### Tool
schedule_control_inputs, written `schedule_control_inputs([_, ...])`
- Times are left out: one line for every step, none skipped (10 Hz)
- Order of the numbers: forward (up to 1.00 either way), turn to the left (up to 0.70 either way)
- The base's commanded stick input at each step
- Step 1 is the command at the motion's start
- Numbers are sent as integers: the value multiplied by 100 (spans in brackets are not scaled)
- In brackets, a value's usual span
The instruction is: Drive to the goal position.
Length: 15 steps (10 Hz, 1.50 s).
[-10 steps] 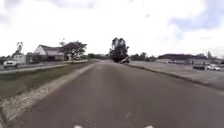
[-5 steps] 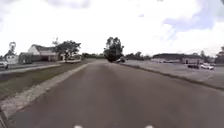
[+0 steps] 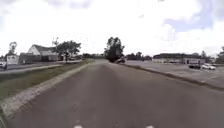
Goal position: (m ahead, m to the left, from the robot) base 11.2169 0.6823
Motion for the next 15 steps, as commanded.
schedule_control_inputs([70,0])
schedule_control_inputs([70,0])
schedule_control_inputs([70,0])
schedule_control_inputs([70,0])
schedule_control_inputs([70,0])
schedule_control_inputs([70,0])
schedule_control_inputs([70,0])
schedule_control_inputs([70,0])
schedule_control_inputs([70,0])
schedule_control_inputs([70,0])
schedule_control_inputs([70,0])
schedule_control_inputs([70,0])
schedule_control_inputs([70,0])
schedule_control_inputs([70,0])
schedule_control_inputs([70,0])
